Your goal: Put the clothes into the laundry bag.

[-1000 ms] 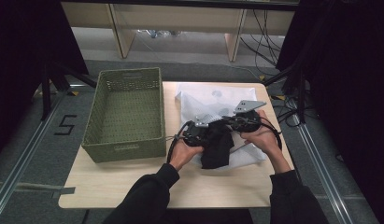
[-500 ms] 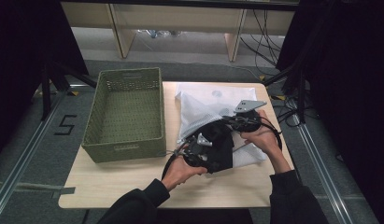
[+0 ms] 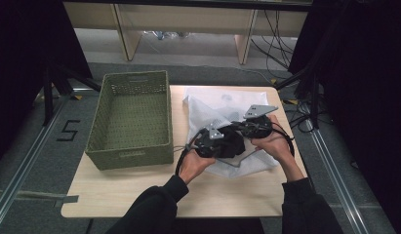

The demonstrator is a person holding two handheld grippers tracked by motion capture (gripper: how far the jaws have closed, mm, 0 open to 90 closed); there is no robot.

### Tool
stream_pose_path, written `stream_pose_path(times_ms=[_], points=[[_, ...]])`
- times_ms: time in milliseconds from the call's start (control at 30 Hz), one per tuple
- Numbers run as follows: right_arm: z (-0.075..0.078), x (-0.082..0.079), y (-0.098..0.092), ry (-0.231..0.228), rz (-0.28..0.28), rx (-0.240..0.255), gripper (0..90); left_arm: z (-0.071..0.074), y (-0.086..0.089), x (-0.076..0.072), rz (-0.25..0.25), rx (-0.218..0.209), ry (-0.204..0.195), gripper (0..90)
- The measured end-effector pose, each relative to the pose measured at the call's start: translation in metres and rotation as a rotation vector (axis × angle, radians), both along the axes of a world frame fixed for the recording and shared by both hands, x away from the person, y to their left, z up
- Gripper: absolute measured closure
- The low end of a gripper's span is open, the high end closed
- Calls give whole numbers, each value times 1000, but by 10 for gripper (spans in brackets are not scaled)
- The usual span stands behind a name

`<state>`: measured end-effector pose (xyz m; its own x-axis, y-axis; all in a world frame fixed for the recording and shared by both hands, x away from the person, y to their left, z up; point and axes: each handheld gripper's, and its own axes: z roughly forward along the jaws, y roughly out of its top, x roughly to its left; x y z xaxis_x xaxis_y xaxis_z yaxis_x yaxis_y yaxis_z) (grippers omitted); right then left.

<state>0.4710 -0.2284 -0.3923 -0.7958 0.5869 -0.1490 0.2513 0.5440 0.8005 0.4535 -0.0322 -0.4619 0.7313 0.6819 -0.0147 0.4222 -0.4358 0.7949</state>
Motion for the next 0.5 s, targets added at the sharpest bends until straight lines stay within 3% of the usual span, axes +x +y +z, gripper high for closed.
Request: stream_pose_path(times_ms=[67,100,200,233,267,300,367,467,500], points=[[1,0,1,-4,5,-1,899,-4,0,4,14,-2,6,831],[1,-1,2,0,6,-6,899,-14,-1,10,24,34,29,825],[0,-1,3,1,21,-10,899,-25,-1,16,54,31,51,801],[-1,-2,3,14,4,-14,899,-30,1,21,78,-6,70,794],[-1,-3,4,21,6,-12,899,-30,1,21,78,-6,70,789],[-2,-2,5,9,20,-19,899,-33,1,23,100,-53,78,777],[-3,-3,6,12,28,-21,899,-33,3,21,84,-78,95,717],[-4,-2,5,12,26,-20,899,-33,5,17,90,-72,119,569],[-4,-2,5,12,26,-20,899,-31,7,15,79,-66,147,569]])
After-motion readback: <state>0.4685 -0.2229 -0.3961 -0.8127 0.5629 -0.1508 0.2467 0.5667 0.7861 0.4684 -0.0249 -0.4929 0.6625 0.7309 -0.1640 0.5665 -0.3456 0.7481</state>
